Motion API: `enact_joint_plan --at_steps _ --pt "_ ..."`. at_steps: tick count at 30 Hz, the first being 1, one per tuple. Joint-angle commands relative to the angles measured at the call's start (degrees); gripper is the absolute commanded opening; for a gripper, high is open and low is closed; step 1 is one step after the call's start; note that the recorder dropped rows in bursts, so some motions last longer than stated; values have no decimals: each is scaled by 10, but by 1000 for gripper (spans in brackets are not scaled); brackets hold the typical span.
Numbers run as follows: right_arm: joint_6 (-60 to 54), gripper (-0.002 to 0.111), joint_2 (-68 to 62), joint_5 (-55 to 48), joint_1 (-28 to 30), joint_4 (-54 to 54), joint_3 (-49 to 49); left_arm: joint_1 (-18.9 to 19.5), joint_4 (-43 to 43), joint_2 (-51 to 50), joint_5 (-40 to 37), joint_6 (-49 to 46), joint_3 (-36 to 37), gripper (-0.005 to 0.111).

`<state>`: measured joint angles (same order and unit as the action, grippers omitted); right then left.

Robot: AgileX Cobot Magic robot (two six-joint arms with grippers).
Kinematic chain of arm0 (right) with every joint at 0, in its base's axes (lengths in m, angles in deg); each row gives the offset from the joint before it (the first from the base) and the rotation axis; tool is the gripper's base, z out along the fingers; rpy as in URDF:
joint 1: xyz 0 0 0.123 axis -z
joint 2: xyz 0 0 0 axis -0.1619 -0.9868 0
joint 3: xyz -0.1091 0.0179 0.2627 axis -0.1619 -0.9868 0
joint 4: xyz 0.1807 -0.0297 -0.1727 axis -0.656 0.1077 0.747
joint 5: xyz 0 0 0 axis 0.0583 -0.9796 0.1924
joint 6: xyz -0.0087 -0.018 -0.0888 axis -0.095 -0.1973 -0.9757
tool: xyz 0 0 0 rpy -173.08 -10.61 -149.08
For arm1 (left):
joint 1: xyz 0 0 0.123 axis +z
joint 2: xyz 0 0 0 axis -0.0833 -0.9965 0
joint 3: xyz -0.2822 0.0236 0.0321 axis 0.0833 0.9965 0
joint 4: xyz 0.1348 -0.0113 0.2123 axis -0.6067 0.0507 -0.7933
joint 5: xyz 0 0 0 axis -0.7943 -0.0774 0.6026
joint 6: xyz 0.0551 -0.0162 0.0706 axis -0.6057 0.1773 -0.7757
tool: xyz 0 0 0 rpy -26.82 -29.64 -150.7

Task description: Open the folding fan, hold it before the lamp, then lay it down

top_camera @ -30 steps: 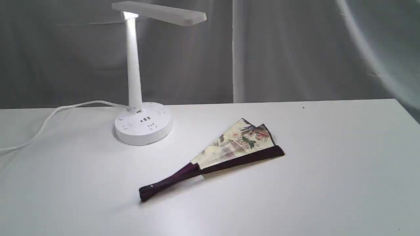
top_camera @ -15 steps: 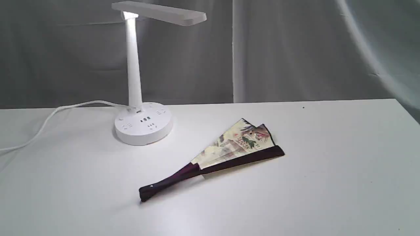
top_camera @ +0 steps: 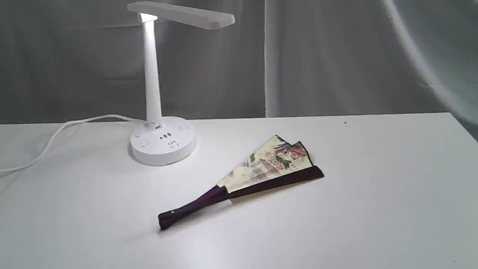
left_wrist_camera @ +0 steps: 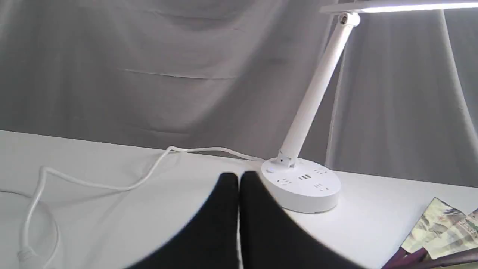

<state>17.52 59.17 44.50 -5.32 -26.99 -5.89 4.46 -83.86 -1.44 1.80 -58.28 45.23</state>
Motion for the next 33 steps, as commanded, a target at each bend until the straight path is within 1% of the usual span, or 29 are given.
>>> enact_joint_plan --at_steps 1,4,9,13,18,21,26,30,33 --pt "1 0 2 29 0 -33 -2 -3 2 1 -15 9 -29 0" --pt "3 0 2 -7 0 -40 8 -3 2 1 -48 9 -65 0" --pt "-6 0 2 -65 0 -40 81 -3 4 1 -87 15 -107 0" --pt "-6 0 2 -112 0 -40 127 -3 21 1 -106 15 -131 0" --pt "-6 0 2 -198 0 -33 184 -3 21 1 -187 13 -185 0" --pt "-6 0 2 -235 0 -23 205 -3 26 1 -213 13 -213 0" --pt "-3 0 2 -269 0 -34 212 -3 28 1 -292 13 -258 0" --pt "6 0 2 -269 0 -95 212 -3 28 1 -295 13 -260 0" --pt "1 0 2 -268 0 -98 212 -3 28 1 -295 13 -260 0"
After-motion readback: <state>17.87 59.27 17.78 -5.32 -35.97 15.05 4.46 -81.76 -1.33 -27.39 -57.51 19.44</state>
